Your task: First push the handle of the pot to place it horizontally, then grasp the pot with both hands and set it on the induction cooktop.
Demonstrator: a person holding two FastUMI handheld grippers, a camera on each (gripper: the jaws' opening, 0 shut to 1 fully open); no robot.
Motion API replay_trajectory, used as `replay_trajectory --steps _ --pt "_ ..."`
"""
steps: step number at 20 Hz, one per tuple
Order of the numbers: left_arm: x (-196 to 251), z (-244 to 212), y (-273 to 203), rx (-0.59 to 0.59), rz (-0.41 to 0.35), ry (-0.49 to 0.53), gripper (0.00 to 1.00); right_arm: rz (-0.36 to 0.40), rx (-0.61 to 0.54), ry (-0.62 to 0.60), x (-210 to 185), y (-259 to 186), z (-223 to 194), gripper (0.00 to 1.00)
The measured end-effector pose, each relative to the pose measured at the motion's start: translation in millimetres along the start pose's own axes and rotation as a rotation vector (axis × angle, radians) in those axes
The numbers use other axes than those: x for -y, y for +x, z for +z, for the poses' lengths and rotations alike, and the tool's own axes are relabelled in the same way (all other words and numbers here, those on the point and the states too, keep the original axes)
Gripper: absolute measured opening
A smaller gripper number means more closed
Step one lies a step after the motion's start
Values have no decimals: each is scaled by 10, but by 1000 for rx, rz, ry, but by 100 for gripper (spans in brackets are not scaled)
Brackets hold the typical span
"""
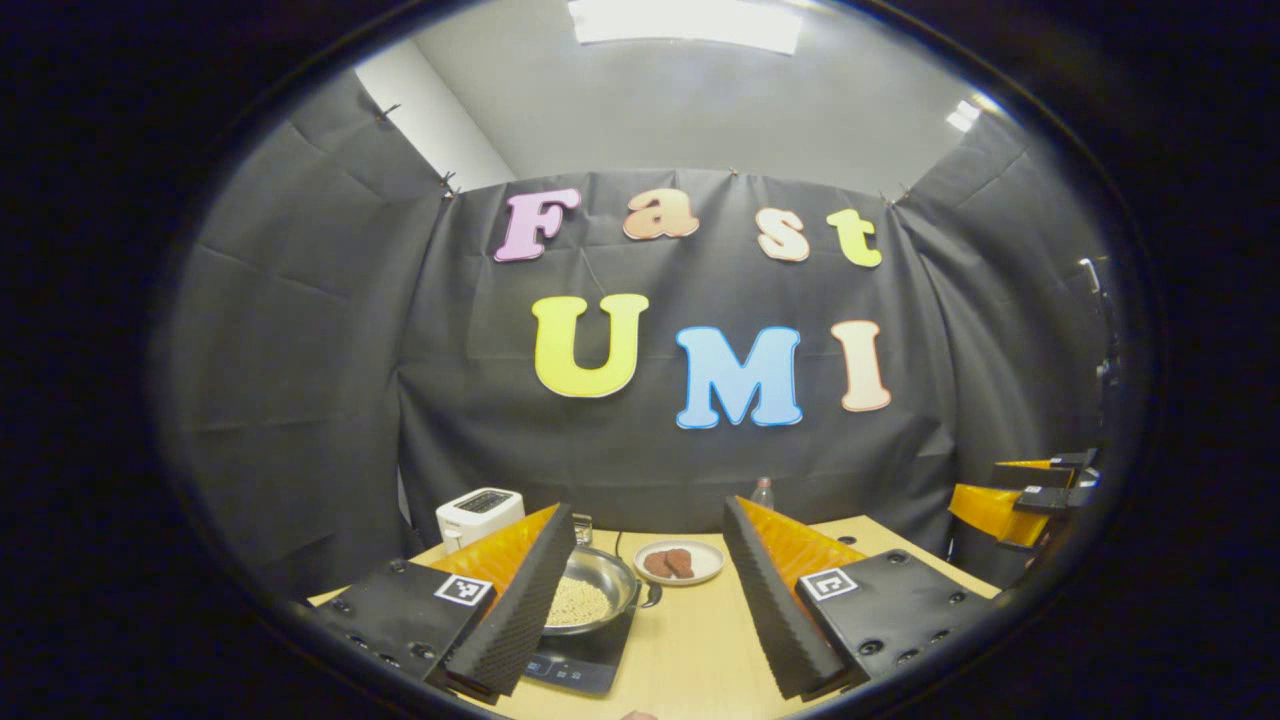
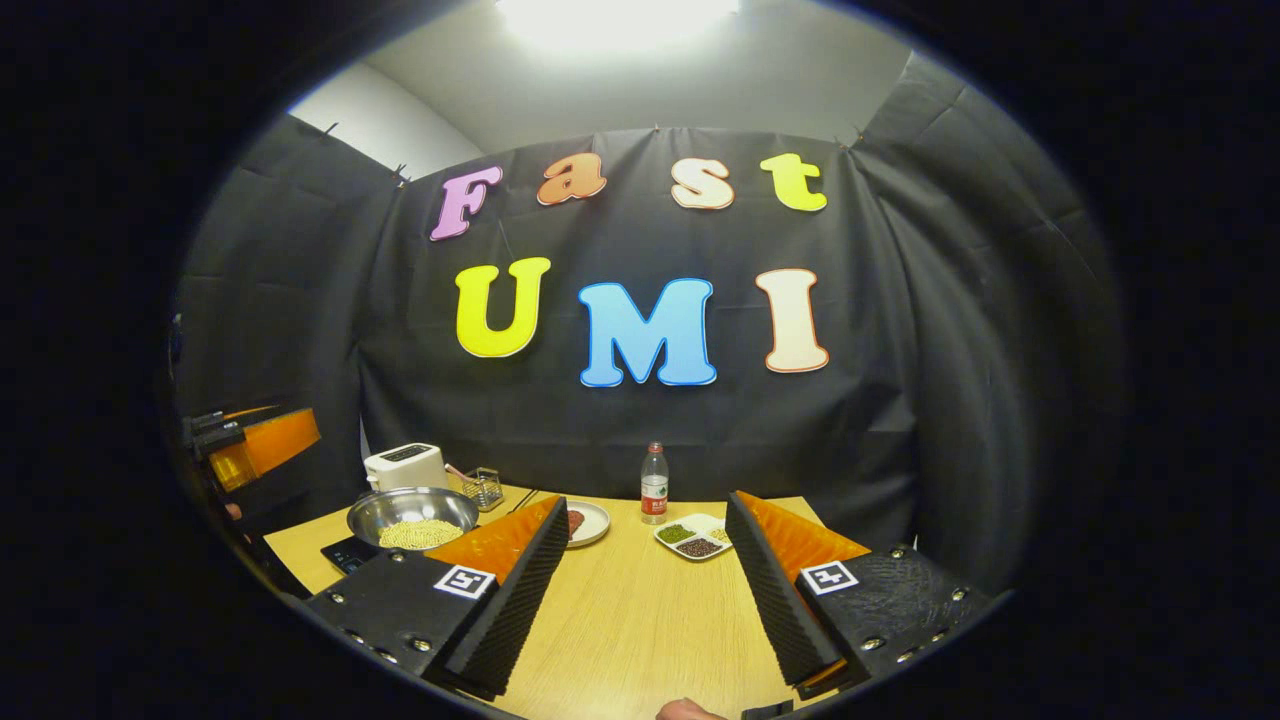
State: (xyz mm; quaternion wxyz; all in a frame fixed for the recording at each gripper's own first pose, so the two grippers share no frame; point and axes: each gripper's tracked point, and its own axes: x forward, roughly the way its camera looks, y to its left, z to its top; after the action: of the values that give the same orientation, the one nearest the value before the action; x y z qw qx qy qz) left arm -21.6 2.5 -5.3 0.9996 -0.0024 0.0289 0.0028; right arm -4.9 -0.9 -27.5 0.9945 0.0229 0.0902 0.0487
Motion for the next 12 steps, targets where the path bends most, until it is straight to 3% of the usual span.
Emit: replay_trajectory --steps 3,10,12 --pt "-97 88 -46 16 1 13 100 -33 8 11 27 29 26 95" --pt "-310 203 -20 32 20 9 96 -77 19 3 55 96 36 96" --pt "-301 185 1 32 13 13 99 -88 23 -1 84 112 57 95"
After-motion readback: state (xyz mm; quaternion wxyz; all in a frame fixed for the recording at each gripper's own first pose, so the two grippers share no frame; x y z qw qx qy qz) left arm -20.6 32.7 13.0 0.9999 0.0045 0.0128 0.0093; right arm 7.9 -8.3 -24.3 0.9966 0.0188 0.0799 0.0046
